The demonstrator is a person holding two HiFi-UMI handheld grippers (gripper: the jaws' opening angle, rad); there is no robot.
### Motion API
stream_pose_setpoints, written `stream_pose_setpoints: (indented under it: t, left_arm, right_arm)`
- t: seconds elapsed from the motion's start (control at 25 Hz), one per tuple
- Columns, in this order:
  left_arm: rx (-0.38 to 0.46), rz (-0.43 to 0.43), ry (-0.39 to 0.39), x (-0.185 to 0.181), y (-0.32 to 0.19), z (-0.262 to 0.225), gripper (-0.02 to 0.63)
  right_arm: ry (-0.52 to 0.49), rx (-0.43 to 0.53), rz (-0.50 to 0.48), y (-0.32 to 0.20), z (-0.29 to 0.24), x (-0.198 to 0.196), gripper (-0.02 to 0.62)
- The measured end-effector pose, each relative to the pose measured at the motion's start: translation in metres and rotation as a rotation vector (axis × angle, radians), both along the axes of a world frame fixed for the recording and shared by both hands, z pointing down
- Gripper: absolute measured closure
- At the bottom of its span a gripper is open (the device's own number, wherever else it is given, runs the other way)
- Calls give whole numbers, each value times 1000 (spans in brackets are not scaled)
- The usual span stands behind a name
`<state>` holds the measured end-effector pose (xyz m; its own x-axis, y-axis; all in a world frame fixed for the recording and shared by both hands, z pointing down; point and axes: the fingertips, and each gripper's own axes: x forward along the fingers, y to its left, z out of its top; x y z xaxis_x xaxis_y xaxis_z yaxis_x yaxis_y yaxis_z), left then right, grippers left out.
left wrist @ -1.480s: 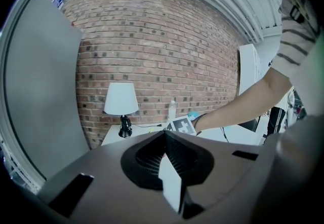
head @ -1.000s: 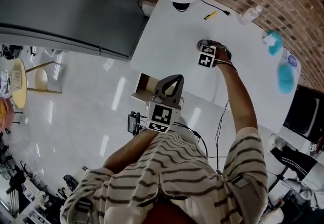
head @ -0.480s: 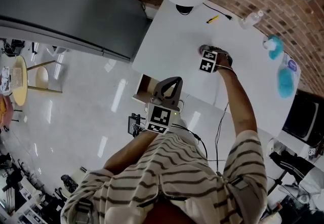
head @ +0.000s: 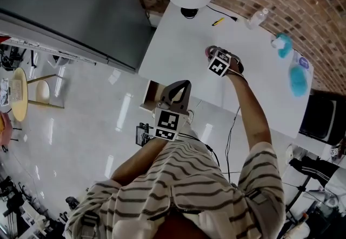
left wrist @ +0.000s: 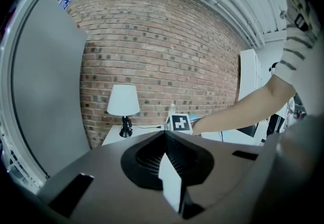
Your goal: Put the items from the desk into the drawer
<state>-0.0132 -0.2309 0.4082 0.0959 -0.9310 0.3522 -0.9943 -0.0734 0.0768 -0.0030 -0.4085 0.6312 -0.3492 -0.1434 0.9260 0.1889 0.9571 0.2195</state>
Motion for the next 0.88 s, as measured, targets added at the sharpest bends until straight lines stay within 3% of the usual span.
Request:
stream_pose_setpoints:
  t: [0.2, 0.52, 0.88]
  left_arm:
    - [68, 19, 25, 8, 4, -24, 598]
    - [117, 36, 22, 11, 16, -49, 598]
    - [158, 44, -8, 11, 25, -75, 598]
  right_arm:
    - [-104, -28, 146, 18, -30, 5, 515]
    - [-351, -77, 362, 47, -111, 12, 515]
    - [-590, -99, 406, 96, -190, 1, 515]
